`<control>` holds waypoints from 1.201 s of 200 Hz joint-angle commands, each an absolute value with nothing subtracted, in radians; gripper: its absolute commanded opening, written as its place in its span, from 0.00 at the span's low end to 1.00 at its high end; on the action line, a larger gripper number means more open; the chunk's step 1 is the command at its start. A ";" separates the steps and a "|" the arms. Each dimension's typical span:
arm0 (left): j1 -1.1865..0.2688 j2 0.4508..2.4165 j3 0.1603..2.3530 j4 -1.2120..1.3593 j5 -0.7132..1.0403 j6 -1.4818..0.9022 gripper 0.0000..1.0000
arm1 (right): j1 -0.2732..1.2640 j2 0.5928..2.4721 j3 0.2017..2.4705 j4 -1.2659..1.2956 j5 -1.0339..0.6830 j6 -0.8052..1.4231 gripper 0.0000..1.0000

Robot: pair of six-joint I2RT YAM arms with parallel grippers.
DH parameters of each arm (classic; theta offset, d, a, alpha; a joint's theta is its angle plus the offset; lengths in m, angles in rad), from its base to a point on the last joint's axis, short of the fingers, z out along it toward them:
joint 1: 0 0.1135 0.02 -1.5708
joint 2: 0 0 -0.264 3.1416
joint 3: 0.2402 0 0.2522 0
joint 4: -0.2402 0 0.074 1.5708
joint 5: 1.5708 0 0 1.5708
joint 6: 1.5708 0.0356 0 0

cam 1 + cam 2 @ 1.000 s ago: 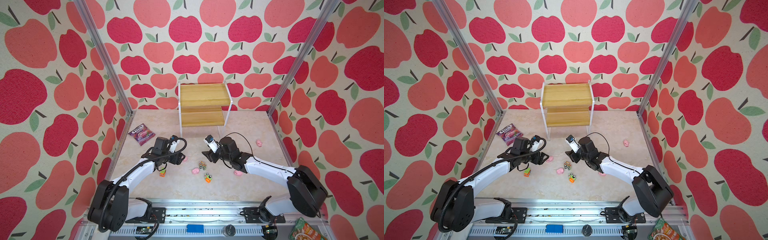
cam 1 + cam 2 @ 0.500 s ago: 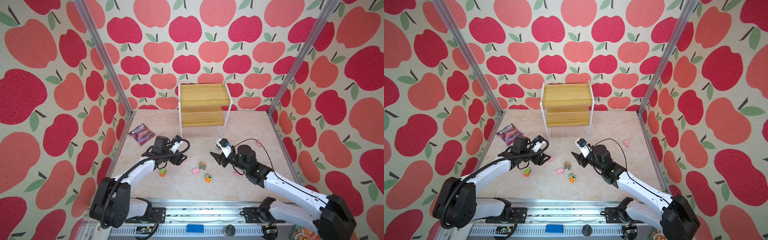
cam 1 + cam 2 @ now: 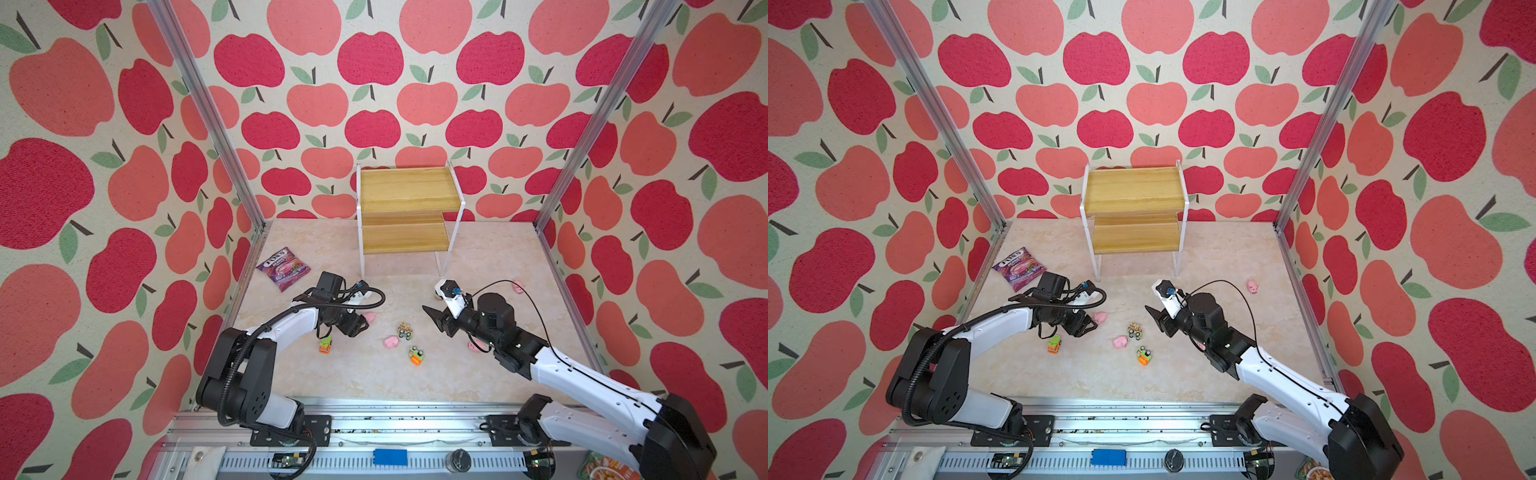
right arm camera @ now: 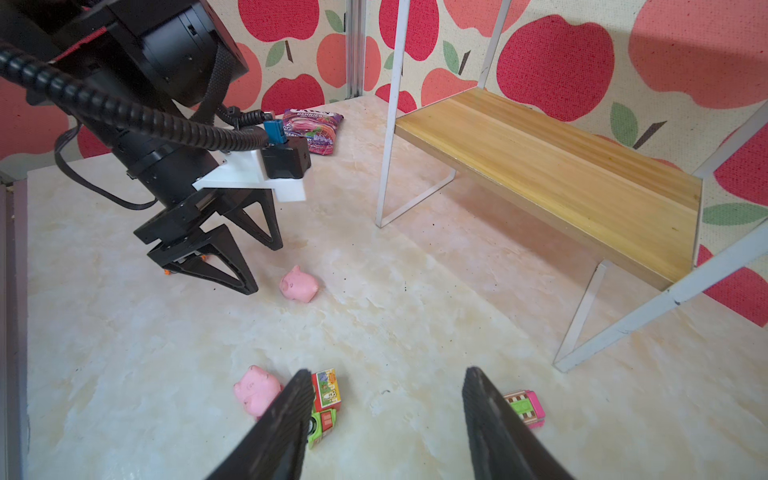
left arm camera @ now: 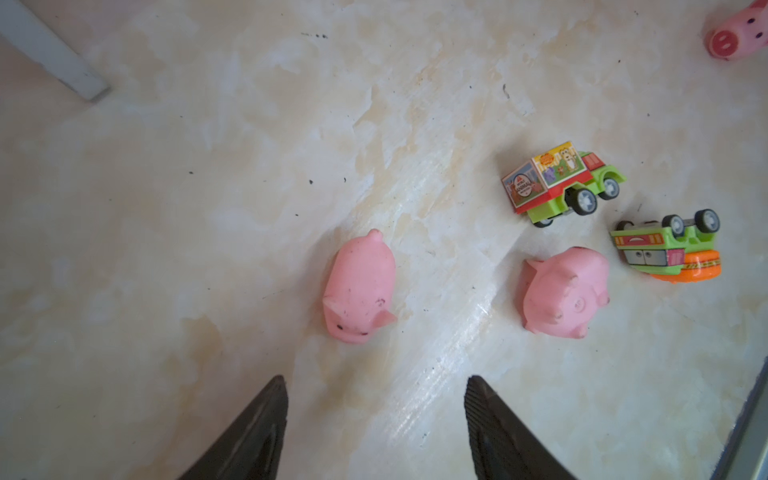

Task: Place and organize the plastic toys onto the shelf

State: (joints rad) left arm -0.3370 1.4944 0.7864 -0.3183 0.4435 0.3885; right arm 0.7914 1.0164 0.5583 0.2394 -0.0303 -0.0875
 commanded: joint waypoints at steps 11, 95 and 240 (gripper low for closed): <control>-0.376 1.553 0.822 -0.331 0.378 0.425 0.68 | 0.787 1.020 0.543 0.267 -0.006 -0.109 0.61; -0.416 1.591 0.812 -0.234 0.272 0.437 0.58 | 0.787 1.032 0.531 0.284 0.000 -0.107 0.60; -0.440 1.709 0.943 -0.374 0.296 0.468 0.39 | 0.784 1.040 0.513 0.292 -0.004 -0.104 0.60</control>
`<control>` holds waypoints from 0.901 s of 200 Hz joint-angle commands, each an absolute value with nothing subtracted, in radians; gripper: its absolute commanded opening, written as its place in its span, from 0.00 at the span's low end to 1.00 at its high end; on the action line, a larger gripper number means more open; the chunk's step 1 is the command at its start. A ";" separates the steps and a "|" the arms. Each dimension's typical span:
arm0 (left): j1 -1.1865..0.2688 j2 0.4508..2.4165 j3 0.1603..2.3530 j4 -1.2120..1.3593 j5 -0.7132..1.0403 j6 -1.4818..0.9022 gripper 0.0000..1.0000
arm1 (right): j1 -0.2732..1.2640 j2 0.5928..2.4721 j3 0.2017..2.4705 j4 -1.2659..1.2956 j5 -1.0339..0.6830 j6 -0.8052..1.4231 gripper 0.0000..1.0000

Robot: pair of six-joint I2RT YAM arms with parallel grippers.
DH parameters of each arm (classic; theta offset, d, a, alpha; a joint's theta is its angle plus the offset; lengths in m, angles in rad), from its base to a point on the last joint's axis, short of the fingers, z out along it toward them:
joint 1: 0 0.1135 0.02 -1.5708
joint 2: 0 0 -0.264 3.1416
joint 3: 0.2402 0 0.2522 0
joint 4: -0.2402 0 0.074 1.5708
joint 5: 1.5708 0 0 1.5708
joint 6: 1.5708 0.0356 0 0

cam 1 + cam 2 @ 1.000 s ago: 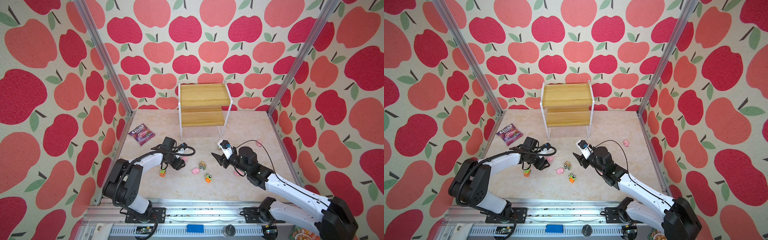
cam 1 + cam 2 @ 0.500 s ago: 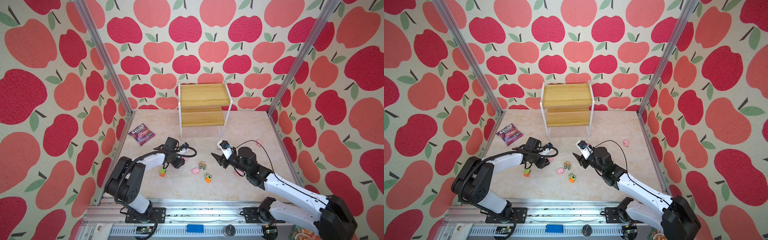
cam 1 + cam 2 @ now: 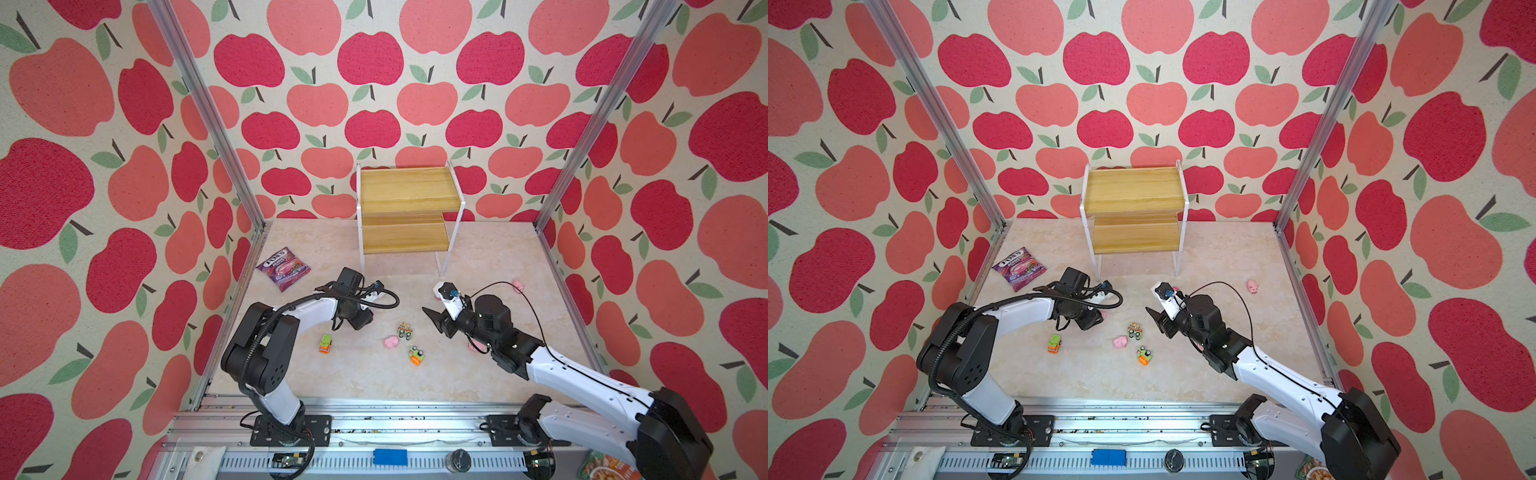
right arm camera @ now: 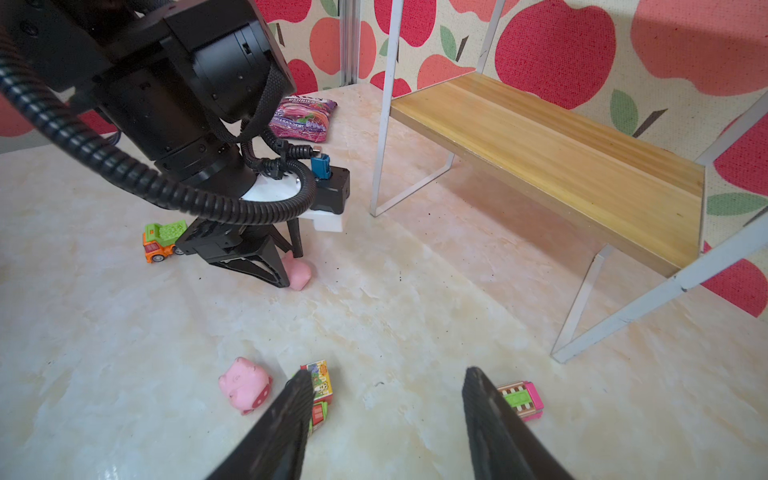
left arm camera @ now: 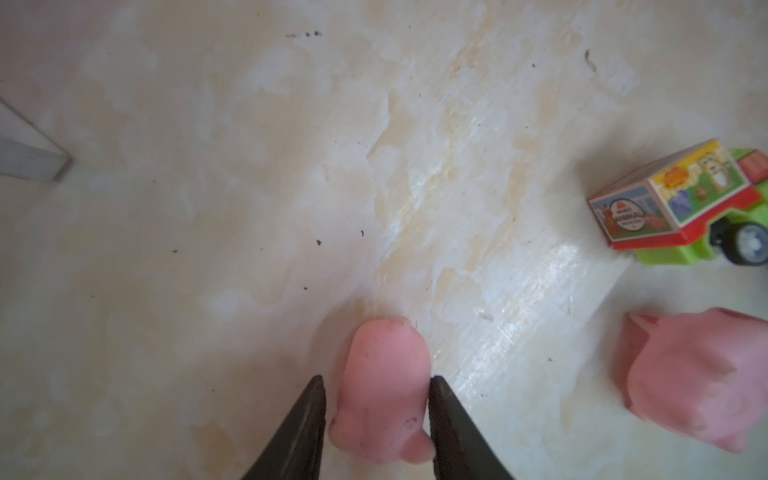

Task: Place and organize the plastic toys onto the shelf
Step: 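Close the left gripper on the pink pig and lift it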

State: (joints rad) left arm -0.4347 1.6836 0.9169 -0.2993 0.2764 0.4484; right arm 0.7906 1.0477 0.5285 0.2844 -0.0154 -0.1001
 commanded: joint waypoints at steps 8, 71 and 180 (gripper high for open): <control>-0.440 1.711 0.940 -0.374 0.293 0.466 0.37 | 0.784 1.036 0.511 0.288 0.000 -0.105 0.61; -0.472 1.617 0.995 -0.391 0.277 0.423 0.25 | 0.718 0.950 0.505 0.211 0.060 -0.068 0.59; -0.862 1.908 1.378 -0.434 0.209 0.194 0.28 | 0.318 0.789 0.618 -0.235 0.234 0.324 0.58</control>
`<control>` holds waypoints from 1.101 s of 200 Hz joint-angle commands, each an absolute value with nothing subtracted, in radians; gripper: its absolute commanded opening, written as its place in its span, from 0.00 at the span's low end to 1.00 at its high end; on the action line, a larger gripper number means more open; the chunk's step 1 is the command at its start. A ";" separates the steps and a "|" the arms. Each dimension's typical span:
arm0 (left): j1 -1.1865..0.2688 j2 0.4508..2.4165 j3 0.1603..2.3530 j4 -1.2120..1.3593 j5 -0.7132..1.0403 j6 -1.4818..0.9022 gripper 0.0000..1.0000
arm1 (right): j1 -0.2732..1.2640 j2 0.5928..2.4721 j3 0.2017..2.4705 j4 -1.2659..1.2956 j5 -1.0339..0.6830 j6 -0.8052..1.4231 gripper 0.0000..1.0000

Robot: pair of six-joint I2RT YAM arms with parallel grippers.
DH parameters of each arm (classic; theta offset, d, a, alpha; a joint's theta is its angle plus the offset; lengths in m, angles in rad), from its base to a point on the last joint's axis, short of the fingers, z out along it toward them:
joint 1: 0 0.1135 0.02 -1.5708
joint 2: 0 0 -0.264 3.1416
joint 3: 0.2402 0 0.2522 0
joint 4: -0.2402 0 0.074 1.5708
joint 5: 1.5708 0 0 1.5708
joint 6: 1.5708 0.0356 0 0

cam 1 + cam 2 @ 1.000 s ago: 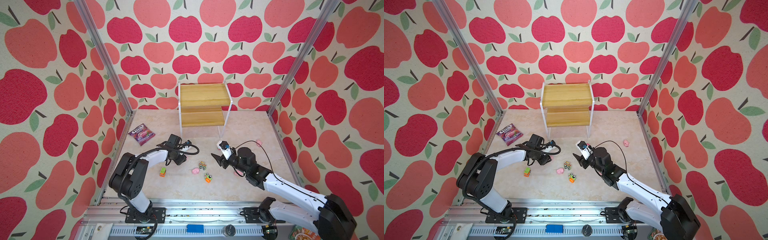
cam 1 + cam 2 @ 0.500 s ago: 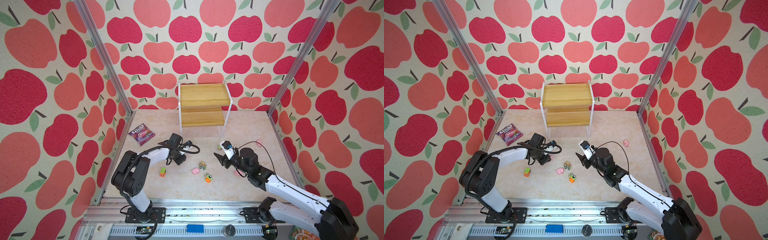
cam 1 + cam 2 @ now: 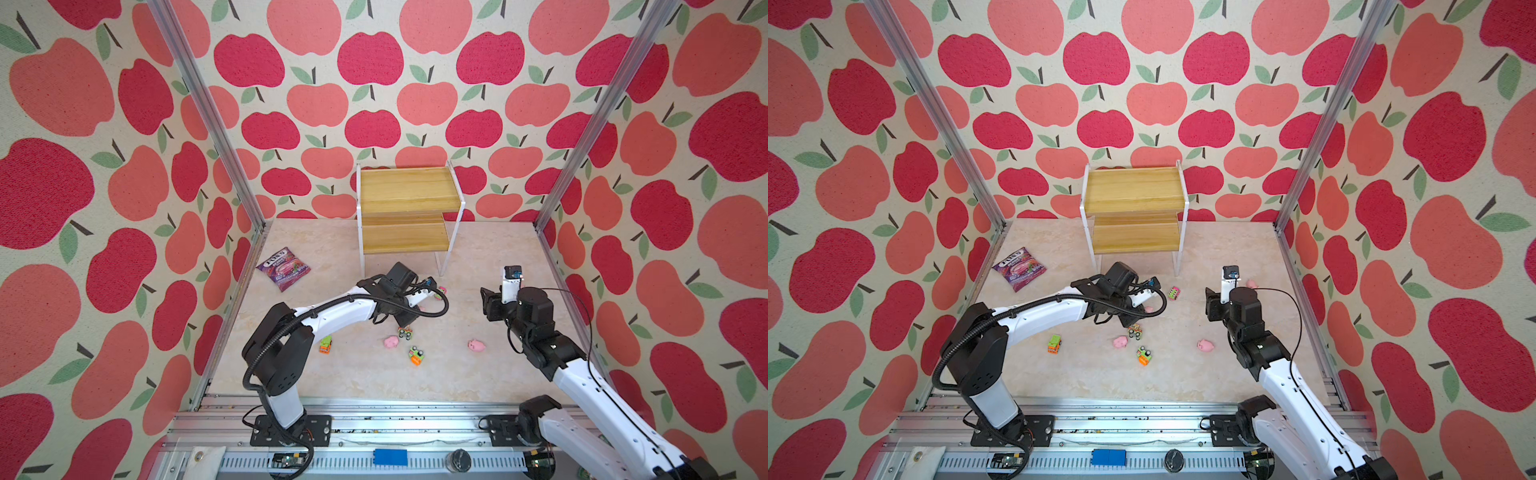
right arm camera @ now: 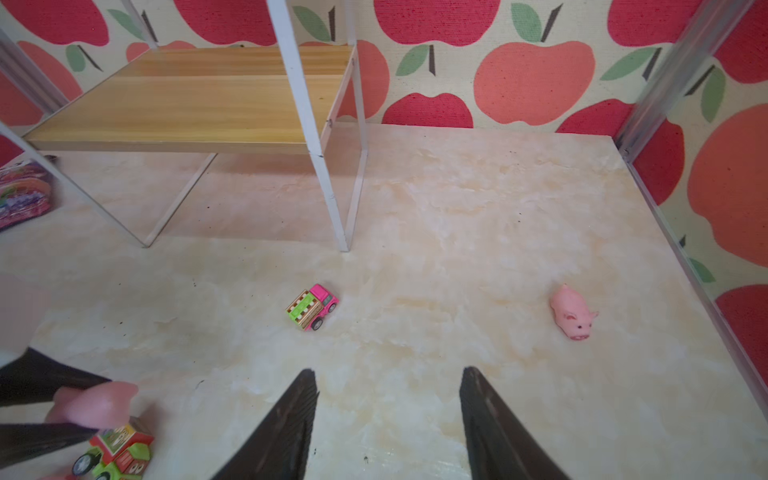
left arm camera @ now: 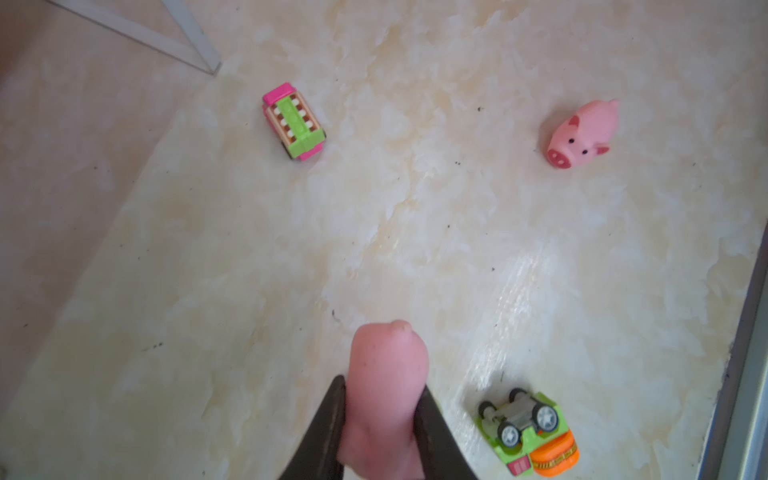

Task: Place and organize the plastic toys onto the shelf
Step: 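Carry the pink pig with the left gripper toward the wooden shelf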

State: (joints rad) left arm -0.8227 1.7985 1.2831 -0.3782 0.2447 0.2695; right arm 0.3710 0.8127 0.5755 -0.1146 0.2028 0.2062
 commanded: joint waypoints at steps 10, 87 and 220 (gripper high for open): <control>-0.879 1.949 1.414 -0.429 0.205 0.184 0.28 | 0.288 0.782 0.625 -0.248 0.219 0.345 0.58; -0.922 2.159 1.569 -0.414 0.195 0.141 0.34 | 0.198 0.794 0.696 -0.313 0.189 0.394 0.58; -0.919 2.103 1.230 0.152 0.286 0.112 0.38 | 0.198 0.739 0.654 -0.263 0.127 0.335 0.59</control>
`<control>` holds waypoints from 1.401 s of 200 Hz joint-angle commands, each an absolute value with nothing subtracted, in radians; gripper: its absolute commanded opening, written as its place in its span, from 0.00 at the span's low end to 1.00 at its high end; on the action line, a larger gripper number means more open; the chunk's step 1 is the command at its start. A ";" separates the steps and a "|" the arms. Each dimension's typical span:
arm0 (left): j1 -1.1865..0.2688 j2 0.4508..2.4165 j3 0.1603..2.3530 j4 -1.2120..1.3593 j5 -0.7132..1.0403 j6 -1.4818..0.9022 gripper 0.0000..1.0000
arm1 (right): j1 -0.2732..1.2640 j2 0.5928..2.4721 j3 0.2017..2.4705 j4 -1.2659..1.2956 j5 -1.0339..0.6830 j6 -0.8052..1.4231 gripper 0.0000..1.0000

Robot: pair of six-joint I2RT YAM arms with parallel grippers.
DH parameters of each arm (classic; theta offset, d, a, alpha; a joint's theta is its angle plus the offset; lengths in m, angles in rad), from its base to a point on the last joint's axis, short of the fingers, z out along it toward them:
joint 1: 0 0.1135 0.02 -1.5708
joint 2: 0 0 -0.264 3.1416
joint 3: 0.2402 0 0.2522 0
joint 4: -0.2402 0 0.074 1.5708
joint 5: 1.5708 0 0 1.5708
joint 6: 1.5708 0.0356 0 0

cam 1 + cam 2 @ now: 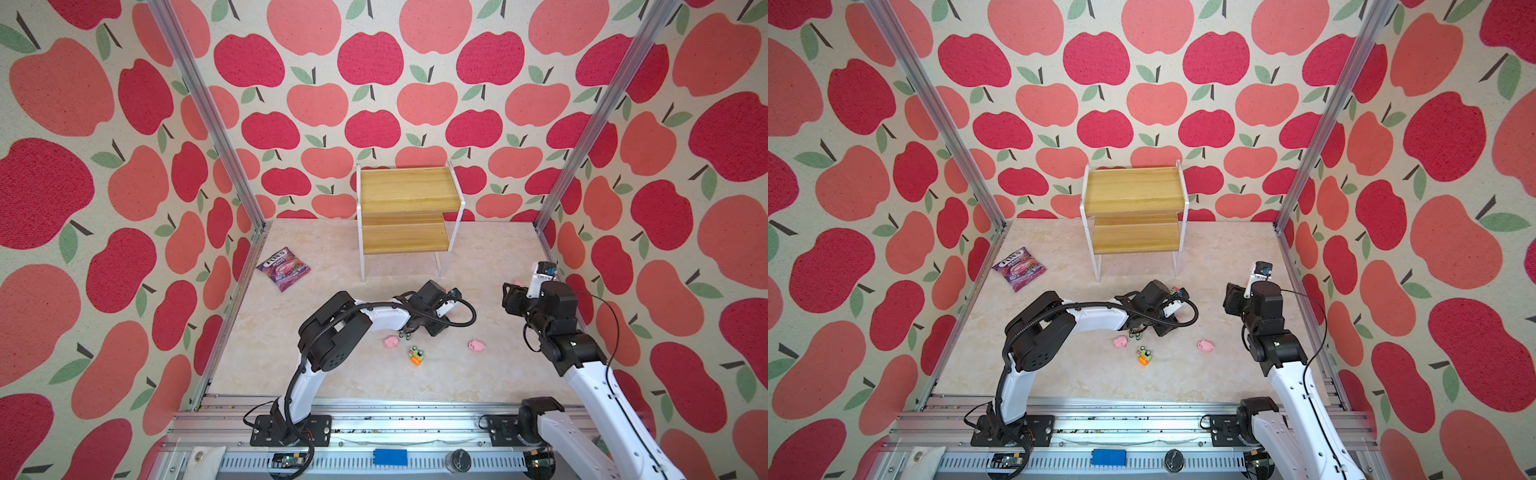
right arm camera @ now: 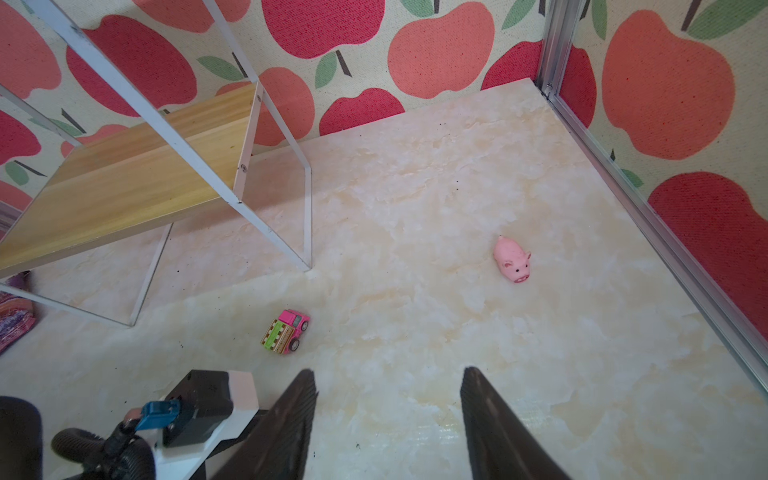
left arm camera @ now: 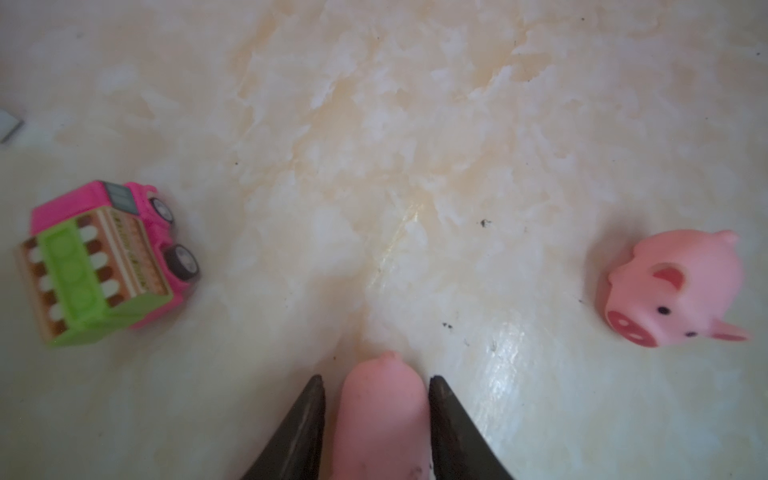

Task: Place and organize the plastic toys onto the shelf
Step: 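Carry the pink pig with the left gripper toward the wooden shelf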

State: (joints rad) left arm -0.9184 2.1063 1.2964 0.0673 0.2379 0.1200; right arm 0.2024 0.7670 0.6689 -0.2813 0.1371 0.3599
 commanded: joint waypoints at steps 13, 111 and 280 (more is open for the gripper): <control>-0.919 2.107 1.215 0.184 0.300 0.108 0.34 | 0.198 0.732 0.650 -0.263 0.127 0.333 0.59; -0.925 2.289 1.423 0.267 0.326 0.069 0.33 | 0.198 0.748 0.666 -0.276 0.171 0.306 0.59; -0.894 2.226 1.230 0.480 0.347 0.069 0.45 | 0.198 0.732 0.647 -0.263 0.178 0.289 0.60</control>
